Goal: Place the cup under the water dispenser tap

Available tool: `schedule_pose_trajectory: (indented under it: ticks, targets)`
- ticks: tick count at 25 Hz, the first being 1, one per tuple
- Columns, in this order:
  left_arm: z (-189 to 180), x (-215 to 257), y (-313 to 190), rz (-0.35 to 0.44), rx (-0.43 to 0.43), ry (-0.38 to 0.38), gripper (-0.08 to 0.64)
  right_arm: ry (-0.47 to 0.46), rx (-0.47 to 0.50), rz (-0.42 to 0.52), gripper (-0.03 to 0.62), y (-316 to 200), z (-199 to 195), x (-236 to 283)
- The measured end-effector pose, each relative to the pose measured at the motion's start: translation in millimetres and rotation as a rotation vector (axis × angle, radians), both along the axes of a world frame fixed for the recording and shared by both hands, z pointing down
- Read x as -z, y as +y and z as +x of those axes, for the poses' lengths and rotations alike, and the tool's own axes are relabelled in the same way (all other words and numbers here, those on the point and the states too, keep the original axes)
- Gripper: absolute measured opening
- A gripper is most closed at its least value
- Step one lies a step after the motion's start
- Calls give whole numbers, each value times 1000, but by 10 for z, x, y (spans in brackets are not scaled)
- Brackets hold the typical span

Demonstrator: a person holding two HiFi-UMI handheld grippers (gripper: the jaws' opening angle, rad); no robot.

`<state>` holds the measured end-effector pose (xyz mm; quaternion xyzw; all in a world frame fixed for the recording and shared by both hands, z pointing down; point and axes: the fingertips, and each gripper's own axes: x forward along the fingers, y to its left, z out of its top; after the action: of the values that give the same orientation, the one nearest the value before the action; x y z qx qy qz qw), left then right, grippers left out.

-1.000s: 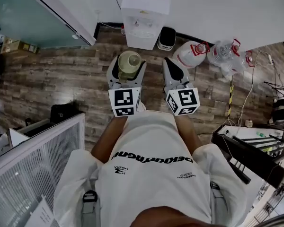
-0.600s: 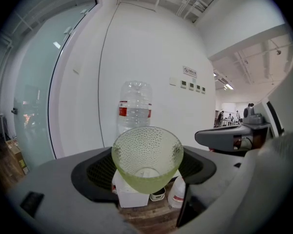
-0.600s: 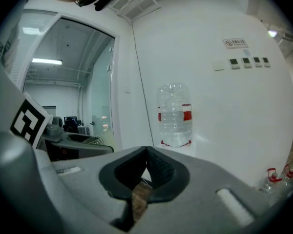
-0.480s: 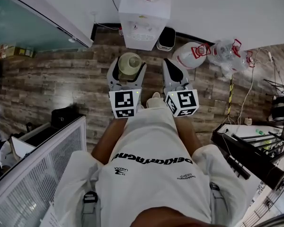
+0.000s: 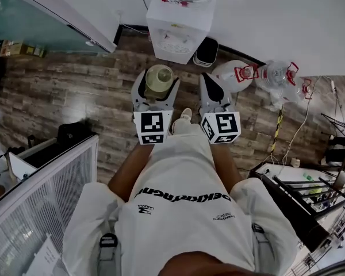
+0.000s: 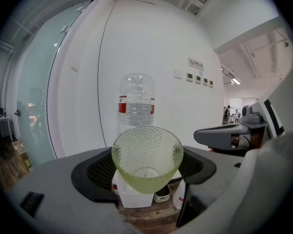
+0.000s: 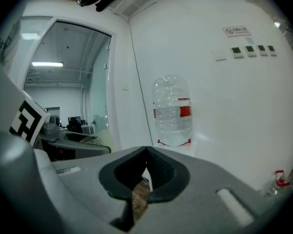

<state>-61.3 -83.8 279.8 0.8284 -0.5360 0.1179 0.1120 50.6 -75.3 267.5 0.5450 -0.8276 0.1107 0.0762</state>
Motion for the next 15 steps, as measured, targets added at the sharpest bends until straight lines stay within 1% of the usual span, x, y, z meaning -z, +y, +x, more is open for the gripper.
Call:
schedule_pose_trajectory:
  ticks: [6, 12, 15]
  targets:
    - [256, -165, -136, -10, 33, -28, 373, -16, 33, -28, -2, -138, 216, -191]
    - [513, -362, -359, 9, 62, -46, 374, -39, 59, -6, -2, -334, 403, -342]
    - [588, -471, -440, 12, 70, -56, 374, -40, 60, -18, -2, -429, 470, -526]
